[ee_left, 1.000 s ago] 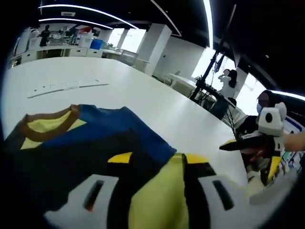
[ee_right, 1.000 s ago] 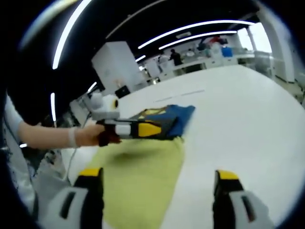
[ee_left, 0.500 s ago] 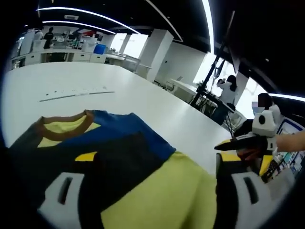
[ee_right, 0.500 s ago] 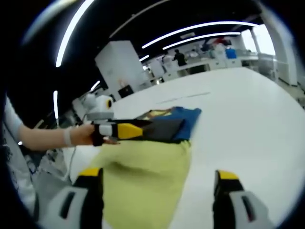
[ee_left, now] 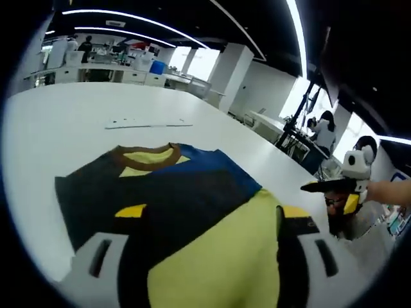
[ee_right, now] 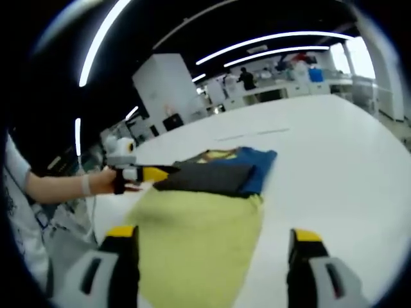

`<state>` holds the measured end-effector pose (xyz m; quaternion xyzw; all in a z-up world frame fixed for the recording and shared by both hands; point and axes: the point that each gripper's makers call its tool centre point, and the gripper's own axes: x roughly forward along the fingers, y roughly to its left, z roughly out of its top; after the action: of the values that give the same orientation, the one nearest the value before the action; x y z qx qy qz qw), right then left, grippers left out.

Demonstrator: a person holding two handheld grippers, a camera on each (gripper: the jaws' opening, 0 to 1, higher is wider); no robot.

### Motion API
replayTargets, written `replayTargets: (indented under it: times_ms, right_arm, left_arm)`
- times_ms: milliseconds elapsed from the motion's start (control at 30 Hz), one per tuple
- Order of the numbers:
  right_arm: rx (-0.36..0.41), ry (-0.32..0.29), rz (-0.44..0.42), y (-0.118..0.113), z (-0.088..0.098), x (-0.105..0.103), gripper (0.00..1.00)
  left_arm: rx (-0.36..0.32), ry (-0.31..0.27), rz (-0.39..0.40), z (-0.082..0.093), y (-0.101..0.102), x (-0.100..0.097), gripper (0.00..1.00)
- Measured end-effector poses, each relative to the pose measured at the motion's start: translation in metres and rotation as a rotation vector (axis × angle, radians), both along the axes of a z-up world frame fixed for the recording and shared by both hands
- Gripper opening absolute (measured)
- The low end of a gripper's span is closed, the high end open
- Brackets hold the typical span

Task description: Fold the garment on the visible template until the final outline fits inside the template.

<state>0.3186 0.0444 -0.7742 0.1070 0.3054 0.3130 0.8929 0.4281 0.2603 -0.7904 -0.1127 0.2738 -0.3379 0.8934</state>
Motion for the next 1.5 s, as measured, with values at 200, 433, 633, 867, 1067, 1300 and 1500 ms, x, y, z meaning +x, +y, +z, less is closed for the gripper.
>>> replayTargets:
  times_ms: [200,433,633,867,1067,1300,1500]
  right_arm:
    - [0.004,-0.002,0.008,0.003,0.001,0.000,0.97]
    - [0.005,-0.005,0.017,0.006,0.002,-0.001,0.97]
    - [0.005,-0.006,0.010,0.005,0.003,-0.003,0.97]
    - [0.002,-0.005,-0.001,-0.001,0.004,-0.003,0.97]
    - [-0.007,0.001,-0.008,-0.002,0.004,-0.007,0.97]
    - [-0.010,0.008,-0.009,-0.003,0.002,-0.009,0.97]
    - [-0.018,0.008,-0.007,-0.001,0.002,-0.010,0.97]
  left_arm:
    - [0.009,-0.002,0.060,0.004,0.039,-0.004,0.77]
    - [0.031,-0.005,0.104,0.005,0.070,-0.005,0.77]
    - [0.050,0.058,0.171,-0.014,0.101,-0.009,0.65]
    - [0.015,0.137,0.272,-0.029,0.123,-0.016,0.30]
    - [-0.001,0.168,0.278,-0.040,0.130,-0.017,0.19]
    - [-0.039,0.208,0.269,-0.043,0.116,-0.019,0.02]
    - [-0.049,0.219,0.304,-0.042,0.124,-0.019,0.00]
